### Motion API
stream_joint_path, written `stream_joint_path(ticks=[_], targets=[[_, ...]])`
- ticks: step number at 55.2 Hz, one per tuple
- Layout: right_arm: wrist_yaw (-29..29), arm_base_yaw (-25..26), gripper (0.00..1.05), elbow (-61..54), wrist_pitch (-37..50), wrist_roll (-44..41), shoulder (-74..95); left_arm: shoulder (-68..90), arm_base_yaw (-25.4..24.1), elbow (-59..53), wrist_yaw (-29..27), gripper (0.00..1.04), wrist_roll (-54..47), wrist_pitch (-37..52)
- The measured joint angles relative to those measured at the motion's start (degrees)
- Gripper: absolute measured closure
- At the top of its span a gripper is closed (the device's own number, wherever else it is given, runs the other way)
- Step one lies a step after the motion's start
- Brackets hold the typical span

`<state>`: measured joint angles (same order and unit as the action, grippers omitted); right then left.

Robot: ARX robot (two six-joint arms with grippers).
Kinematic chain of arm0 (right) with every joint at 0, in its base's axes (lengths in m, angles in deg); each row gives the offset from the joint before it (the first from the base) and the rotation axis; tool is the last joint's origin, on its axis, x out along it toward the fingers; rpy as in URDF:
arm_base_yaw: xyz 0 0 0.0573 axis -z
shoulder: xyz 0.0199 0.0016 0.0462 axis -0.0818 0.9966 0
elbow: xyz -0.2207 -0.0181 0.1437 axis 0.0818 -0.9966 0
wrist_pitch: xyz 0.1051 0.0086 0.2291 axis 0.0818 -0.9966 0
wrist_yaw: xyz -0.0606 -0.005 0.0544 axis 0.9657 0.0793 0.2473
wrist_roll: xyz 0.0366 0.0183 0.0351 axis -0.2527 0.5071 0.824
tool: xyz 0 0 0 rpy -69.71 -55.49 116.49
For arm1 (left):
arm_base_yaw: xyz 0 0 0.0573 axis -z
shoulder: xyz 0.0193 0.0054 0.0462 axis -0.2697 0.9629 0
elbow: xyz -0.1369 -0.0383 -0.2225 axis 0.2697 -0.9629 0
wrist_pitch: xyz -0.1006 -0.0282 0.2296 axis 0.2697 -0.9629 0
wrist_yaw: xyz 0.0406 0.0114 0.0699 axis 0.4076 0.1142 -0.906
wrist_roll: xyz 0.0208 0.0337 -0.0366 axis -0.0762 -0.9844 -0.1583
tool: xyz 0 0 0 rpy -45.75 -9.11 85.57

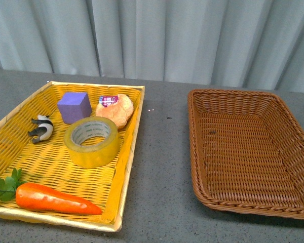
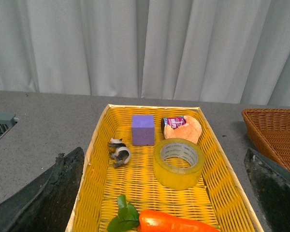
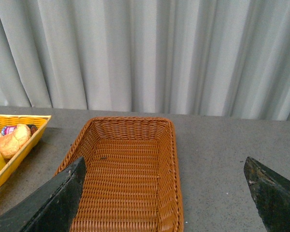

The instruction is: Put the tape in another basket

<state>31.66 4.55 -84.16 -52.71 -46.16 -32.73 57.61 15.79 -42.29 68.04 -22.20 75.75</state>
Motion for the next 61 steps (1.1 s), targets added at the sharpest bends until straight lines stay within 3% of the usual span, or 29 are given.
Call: stream_joint_path(ticks=[61], targets=[[0.0,0.0,0.09,0.0,0.0,-0.02,0.0,0.0,0.0,0.0,0.0,0.07,0.0,0.0]])
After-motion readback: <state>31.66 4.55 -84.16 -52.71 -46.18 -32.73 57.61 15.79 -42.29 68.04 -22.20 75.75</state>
